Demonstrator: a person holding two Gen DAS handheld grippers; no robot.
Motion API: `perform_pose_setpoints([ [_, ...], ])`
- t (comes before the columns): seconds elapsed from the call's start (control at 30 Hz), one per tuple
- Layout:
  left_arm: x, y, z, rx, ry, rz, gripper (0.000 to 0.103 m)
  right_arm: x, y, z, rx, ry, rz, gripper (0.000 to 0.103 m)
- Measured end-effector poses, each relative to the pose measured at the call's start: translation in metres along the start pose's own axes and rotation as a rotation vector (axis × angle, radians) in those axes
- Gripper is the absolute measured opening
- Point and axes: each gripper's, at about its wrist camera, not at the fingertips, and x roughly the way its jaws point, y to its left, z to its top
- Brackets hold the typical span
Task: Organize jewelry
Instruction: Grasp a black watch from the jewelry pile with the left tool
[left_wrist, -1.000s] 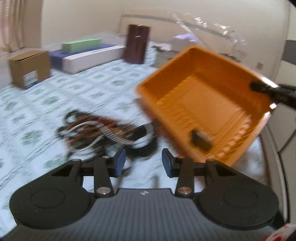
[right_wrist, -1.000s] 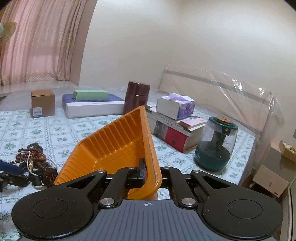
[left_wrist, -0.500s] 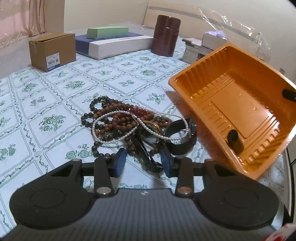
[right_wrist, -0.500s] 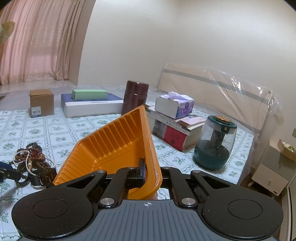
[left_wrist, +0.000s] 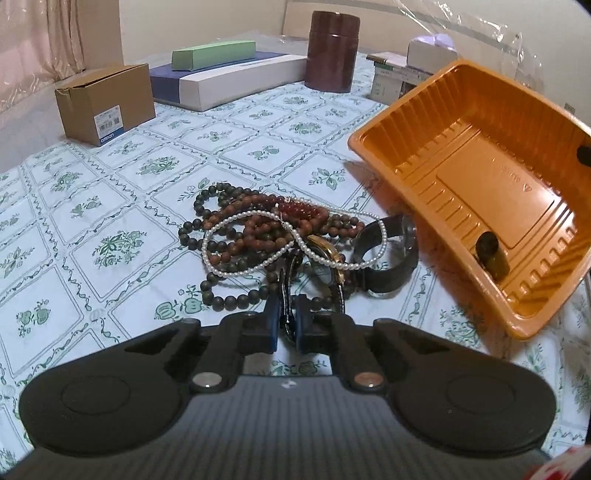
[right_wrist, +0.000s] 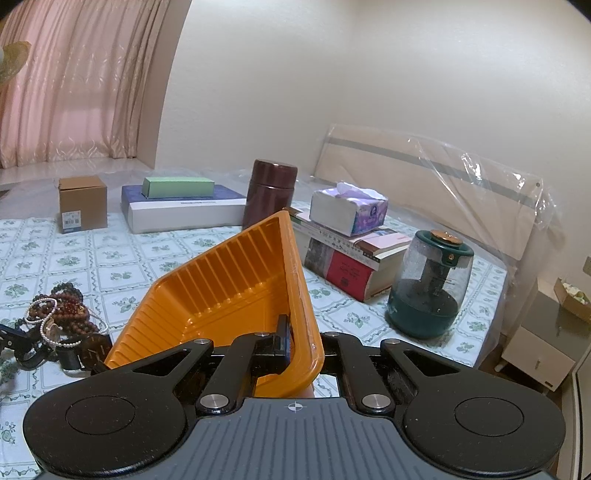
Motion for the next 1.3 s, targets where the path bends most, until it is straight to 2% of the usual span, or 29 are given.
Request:
perform_pose_setpoints([
  [0.37, -0.021, 0.016, 0.002, -0.068, 0.012, -0.082, 0.007, 0.001, 0.000, 0.000, 0.003, 0.001, -0.002, 0.006],
  [0.8, -0.050, 0.018, 0.011, -0.127, -0.033, -0.152, 0.006, 0.000, 0.001, -0.001, 0.005, 0.003, -0.004, 0.006],
  [0.83, -0.051, 0.017, 0.013, -0.128, -0.038, -0.163, 0.000, 0.000, 0.001, -0.001, 0.004, 0.002, -0.004, 0.006],
  [1.1, -0.051, 0.009, 0.011, -0.058, -0.031, -0.137, 0.000, 0.000, 0.001, -0.001, 0.005, 0.003, -0.004, 0.006],
  [1.13, -0.051, 0.008, 0.008, -0.046, -0.028, -0.146, 0.002, 0.000, 0.001, -0.001, 0.005, 0.003, -0.005, 0.006],
  [1.23, -0.047, 0.006, -0.001, -0.032, -0.014, -0.160, 0.018, 0.000, 0.001, -0.001, 0.005, 0.003, -0.005, 0.006],
  [1.3, -0.043, 0.002, -0.004, -0.023, -0.008, -0.166, 0.035, 0.000, 0.001, -0.001, 0.006, 0.003, -0.005, 0.006],
])
